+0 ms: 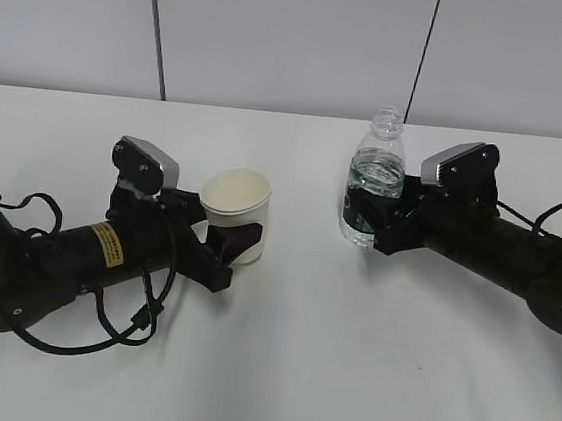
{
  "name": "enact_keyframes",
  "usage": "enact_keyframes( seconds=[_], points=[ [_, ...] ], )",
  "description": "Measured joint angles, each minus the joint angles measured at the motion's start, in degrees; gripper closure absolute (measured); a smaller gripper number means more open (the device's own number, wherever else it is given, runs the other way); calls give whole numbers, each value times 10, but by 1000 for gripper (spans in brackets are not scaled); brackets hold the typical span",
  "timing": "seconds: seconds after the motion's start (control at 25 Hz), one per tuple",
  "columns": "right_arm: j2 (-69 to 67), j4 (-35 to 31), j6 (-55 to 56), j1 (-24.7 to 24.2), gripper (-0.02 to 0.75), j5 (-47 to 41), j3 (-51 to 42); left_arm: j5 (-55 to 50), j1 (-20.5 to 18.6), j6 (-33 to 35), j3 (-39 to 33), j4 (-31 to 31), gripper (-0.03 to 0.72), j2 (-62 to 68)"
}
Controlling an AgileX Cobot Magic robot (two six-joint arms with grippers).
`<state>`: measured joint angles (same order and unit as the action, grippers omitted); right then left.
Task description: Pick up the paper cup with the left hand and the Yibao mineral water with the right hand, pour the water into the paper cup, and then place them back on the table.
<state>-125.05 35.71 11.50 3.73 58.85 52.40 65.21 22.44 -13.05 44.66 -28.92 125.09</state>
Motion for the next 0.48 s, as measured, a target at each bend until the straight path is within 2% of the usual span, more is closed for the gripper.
enact_keyframes(
  seconds=[0.48],
  points=[
    [40,33,-33,0,272,-66,-2,0,0,-18,1,-25,248,0]
  ],
)
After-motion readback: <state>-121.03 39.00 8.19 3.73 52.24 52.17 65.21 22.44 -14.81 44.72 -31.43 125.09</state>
